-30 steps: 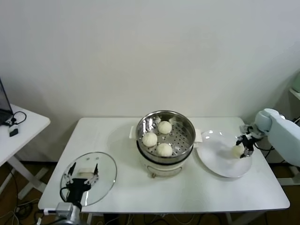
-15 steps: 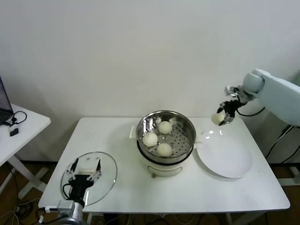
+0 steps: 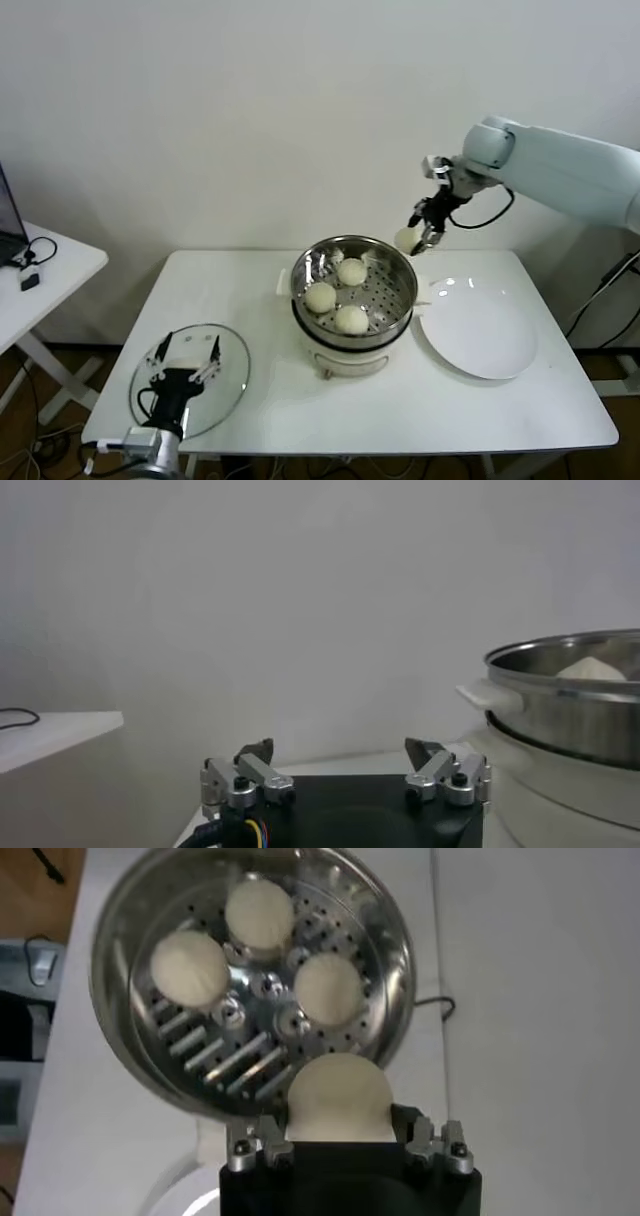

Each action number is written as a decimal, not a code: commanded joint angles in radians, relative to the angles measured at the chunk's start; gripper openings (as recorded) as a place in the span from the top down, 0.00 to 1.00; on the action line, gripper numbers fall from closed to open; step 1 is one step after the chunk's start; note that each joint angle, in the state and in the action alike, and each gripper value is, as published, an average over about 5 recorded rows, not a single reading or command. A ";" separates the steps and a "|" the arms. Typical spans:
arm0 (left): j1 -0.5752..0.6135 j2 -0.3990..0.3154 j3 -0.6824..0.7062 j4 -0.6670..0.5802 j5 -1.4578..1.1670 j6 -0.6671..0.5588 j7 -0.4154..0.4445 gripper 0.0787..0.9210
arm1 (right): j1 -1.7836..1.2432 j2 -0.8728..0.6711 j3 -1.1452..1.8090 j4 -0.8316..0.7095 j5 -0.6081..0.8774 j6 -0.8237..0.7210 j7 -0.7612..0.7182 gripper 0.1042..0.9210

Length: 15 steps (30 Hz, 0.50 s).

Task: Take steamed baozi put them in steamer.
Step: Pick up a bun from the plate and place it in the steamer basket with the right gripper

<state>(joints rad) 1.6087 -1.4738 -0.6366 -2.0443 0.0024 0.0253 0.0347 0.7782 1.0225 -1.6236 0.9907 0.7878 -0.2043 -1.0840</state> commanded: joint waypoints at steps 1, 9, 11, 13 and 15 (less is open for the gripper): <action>0.001 0.003 0.001 -0.003 -0.003 -0.002 0.000 0.12 | 0.015 0.061 -0.087 0.144 0.134 -0.070 0.081 0.31; -0.008 -0.006 0.008 -0.001 0.003 0.002 -0.001 0.12 | -0.050 0.037 -0.085 0.159 0.102 -0.078 0.110 0.31; -0.006 -0.007 0.008 0.002 0.003 0.000 -0.001 0.12 | -0.069 0.036 -0.079 0.152 0.095 -0.079 0.116 0.31; -0.004 -0.008 0.007 0.006 0.003 -0.001 -0.001 0.12 | -0.088 0.037 -0.069 0.138 0.089 -0.080 0.119 0.31; -0.003 -0.008 0.005 0.009 0.002 -0.003 -0.001 0.12 | -0.106 0.041 -0.060 0.119 0.081 -0.079 0.120 0.31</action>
<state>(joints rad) 1.6054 -1.4794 -0.6296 -2.0415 0.0040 0.0236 0.0340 0.7389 1.0490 -1.6825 1.1055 0.8612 -0.2672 -0.9942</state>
